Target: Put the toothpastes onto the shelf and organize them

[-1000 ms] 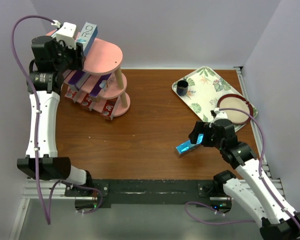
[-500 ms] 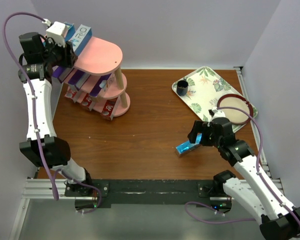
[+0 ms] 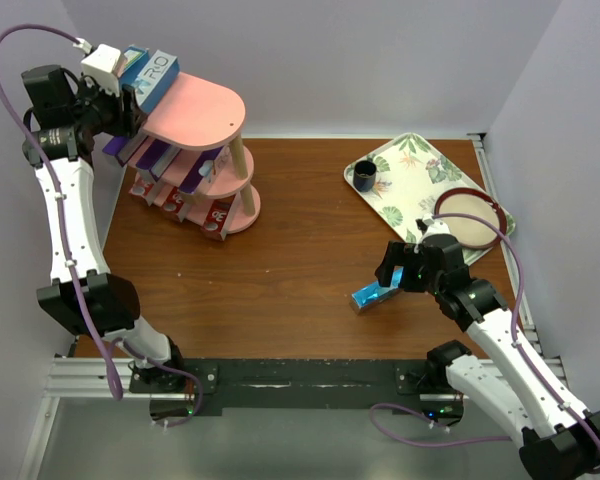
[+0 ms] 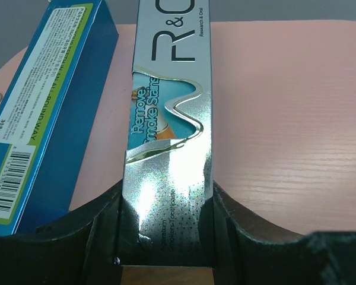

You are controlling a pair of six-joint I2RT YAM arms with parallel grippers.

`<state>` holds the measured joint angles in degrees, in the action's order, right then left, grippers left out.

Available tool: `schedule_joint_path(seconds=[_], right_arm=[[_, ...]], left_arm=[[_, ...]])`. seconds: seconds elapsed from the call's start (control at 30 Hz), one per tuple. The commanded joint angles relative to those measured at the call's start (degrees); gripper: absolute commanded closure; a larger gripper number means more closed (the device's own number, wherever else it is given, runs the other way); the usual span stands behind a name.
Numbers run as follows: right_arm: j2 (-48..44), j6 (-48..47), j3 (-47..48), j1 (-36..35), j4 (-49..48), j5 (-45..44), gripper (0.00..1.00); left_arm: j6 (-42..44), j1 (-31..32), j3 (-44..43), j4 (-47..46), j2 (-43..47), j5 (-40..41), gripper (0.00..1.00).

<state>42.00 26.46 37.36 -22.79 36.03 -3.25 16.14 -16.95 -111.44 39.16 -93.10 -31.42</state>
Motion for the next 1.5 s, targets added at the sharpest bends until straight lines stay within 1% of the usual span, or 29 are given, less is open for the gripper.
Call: schedule_joint_path(seconds=[0.0, 0.07, 0.1, 0.17, 0.27, 0.47, 0.73, 0.77, 0.83, 0.87, 0.93, 0.97, 1.03, 1.1, 1.23, 1.27, 1.33, 1.37, 1.43, 1.47], right_arm=[[-0.16, -0.88, 0.78, 0.2, -0.7, 0.17, 0.02], [-0.25, -0.71, 0.78, 0.2, -0.61, 0.26, 0.02], [-0.25, -0.71, 0.78, 0.2, -0.61, 0.17, 0.02], [-0.25, -0.71, 0.78, 0.2, -0.61, 0.26, 0.02], [-0.25, -0.71, 0.78, 0.2, -0.61, 0.08, 0.02], [-0.6, -0.7, 0.78, 0.2, -0.52, 0.34, 0.02], [-0.95, -0.71, 0.78, 0.2, -0.43, 0.43, 0.02], [-1.04, -0.71, 0.78, 0.2, -0.44, 0.43, 0.02], [-0.95, -0.7, 0.78, 0.11, -0.44, 0.52, 0.02], [-0.87, -0.71, 0.78, 0.2, -0.44, 0.52, 0.02], [-0.87, -0.79, 0.78, 0.2, -0.52, 0.52, 0.02], [-0.87, -0.71, 0.78, 0.2, -0.61, 0.43, 0.02], [-0.78, -0.79, 0.78, 0.2, -0.61, 0.43, 0.02], [-0.87, -0.88, 0.87, 0.2, -0.61, 0.35, 0.02], [-1.3, -1.06, 1.13, 0.2, -0.52, -0.27, 0.02], [-1.48, -0.97, 1.22, 0.2, -0.44, -0.7, 0.02], [-1.66, -1.06, 1.74, 0.2, -0.17, -1.06, 0.02], [-1.74, -1.06, 1.92, 0.11, 0.18, -1.5, 0.02], [-2.27, -0.97, 2.36, 0.2, 0.35, -1.76, 0.02], [-2.45, -0.88, 2.45, 0.11, 0.44, -1.94, 0.02]], left_arm=[[1.08, -0.63, -3.08, -0.49, -0.68, -1.89, 0.69], [1.09, -0.63, -3.08, -0.66, -0.24, -0.93, 0.65], [1.26, -0.63, -2.91, -0.75, -0.07, -0.75, 0.61], [1.26, -0.54, -2.47, -0.83, 0.46, 0.04, 0.58], [1.0, -0.63, -2.2, -1.1, 0.81, 0.39, 0.49], [0.47, -0.63, -1.41, -2.24, 2.22, 0.83, 0.38], [-0.15, -0.63, -0.36, -3.65, 3.27, -1.19, 0.31], [-0.23, -0.63, -0.36, -3.82, 3.36, -1.28, 0.26], [-0.41, -0.63, -0.1, -4.26, 4.15, -1.28, 0.21], [-0.84, -0.63, -0.01, -4.79, 4.59, -1.28, 0.15], [-1.72, -0.63, 0.52, -5.67, 5.9, -0.84, 0.09], [-2.86, -0.63, 0.87, -6.45, 6.43, -0.14, 0.04], [-4.79, -0.63, 0.96, -7.16, 7.92, 0.13, 0.0], [-6.73, -0.54, 1.48, -9.0, 9.25, -0.04, 0.0], [-15.41, 0.34, 4.64, -15.94, 13.81, -2.76, 0.0], [-15.7, 1.73, 6.48, -19.17, 14.61, -4.42, 0.0], [-18.42, 4.37, 8.25, -22.01, 16.97, -3.92, 0.0], [-18.17, 7.86, 9.65, -23.93, 17.51, -3.13, 0.0], [-17.99, 11.57, 10.62, -25.35, 18.48, -2.07, 0.0], [-18.34, 14.72, 11.15, -26.23, 18.57, -1.81, 0.0]])
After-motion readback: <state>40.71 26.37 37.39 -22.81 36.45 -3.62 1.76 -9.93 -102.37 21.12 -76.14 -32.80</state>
